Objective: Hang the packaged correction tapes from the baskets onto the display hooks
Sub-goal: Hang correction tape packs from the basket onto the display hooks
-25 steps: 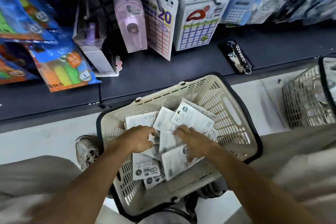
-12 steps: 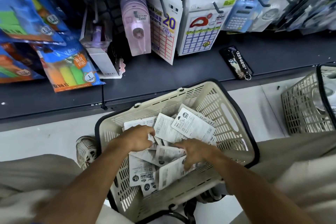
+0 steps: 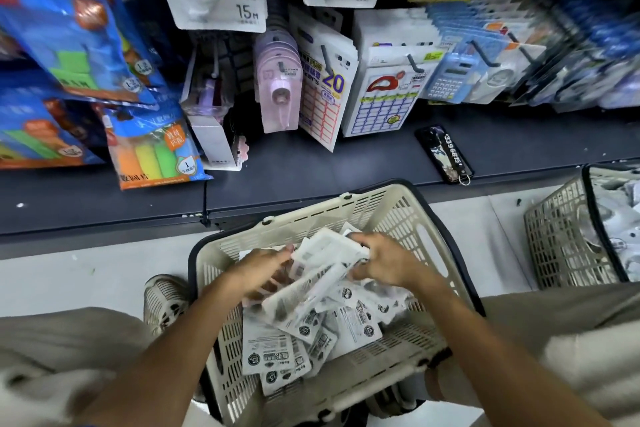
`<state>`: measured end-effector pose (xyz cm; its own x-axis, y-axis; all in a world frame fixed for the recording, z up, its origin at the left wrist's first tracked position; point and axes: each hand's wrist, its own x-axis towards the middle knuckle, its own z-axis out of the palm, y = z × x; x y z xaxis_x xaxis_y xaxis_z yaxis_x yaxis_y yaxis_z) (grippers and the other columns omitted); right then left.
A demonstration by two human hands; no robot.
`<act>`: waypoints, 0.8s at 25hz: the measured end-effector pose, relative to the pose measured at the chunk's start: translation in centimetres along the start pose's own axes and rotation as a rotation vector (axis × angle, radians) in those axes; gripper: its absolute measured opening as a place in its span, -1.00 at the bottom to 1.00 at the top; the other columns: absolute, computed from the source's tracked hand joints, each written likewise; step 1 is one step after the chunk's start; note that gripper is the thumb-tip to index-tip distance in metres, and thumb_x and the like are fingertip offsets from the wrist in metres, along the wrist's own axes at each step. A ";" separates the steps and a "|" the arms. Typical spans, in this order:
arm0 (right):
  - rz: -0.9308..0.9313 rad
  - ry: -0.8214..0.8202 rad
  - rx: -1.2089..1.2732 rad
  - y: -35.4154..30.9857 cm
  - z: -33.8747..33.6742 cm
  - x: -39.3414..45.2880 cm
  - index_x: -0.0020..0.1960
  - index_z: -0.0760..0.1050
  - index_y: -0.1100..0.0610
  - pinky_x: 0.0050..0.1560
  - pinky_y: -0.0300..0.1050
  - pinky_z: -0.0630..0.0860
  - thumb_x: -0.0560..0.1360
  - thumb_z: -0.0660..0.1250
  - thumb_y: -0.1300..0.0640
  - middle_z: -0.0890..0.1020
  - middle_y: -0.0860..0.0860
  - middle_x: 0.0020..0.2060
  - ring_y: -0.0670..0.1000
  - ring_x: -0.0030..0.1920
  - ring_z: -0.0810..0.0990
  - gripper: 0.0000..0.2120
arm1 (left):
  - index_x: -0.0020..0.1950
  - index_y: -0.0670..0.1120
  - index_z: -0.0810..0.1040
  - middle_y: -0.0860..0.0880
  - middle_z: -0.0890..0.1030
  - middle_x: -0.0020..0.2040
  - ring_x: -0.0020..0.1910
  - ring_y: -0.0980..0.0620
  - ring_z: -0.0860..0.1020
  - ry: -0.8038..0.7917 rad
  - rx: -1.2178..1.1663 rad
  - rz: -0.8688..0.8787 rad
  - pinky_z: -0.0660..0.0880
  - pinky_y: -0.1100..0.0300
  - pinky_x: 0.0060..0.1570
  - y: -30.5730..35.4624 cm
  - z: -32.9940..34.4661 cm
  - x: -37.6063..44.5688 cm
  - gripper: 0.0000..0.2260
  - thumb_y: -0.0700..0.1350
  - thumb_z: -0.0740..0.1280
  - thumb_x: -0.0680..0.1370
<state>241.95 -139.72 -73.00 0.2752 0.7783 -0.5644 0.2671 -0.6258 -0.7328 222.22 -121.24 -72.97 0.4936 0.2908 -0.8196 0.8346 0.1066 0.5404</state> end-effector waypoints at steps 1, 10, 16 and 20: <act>-0.074 0.051 0.016 -1.8 -1.3 -0.2 0.14 0.57 -0.23 -0.21 0.22 0.68 0.42 0.56 0.23 0.75 -0.08 -0.11 0.10 -0.25 0.73 -0.55 | 0.12 0.01 0.66 -0.12 0.72 0.08 0.15 -0.21 0.65 -0.067 -0.197 -0.055 0.57 -0.21 0.22 0.3 -0.3 -0.5 -0.47 0.42 0.25 0.51; -0.975 0.473 -1.126 -11.4 -7.0 -5.0 0.32 0.46 0.01 0.03 0.04 0.45 0.24 0.60 0.31 0.61 -0.08 0.32 0.09 0.11 0.52 -0.29 | 0.03 0.03 0.78 -0.10 0.76 -0.01 -0.10 -0.04 0.75 -0.563 -0.636 0.237 0.66 0.12 -0.16 5.8 -1.3 -4.9 -0.40 0.29 0.64 0.10; -0.987 0.800 -1.233 -10.5 -5.0 -5.1 0.40 0.35 -0.06 0.28 0.15 0.42 0.49 0.42 0.22 0.54 0.02 0.41 0.14 0.32 0.46 -0.46 | 0.12 -0.08 0.73 -0.15 0.73 0.01 -0.08 -0.08 0.71 -0.483 -0.600 0.515 0.64 0.09 -0.09 8.1 -1.4 -5.9 -0.51 -0.09 0.60 0.20; -0.378 0.898 -0.487 -10.7 -6.3 -5.3 0.47 0.32 -0.10 0.34 0.11 0.40 0.53 0.29 0.30 0.46 0.05 0.48 0.11 0.41 0.45 -0.41 | 0.06 -0.07 0.73 -0.16 0.75 -0.04 -0.17 -0.06 0.73 -0.334 -0.573 0.522 0.65 0.13 -0.21 9.3 -2.2 -6.2 -0.57 -0.17 0.53 0.19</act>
<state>243.46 -137.52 -59.76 0.6197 0.7274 0.2946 0.7593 -0.4607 -0.4596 226.41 -119.97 -62.43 0.9034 0.1498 -0.4019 0.2703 0.5287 0.8046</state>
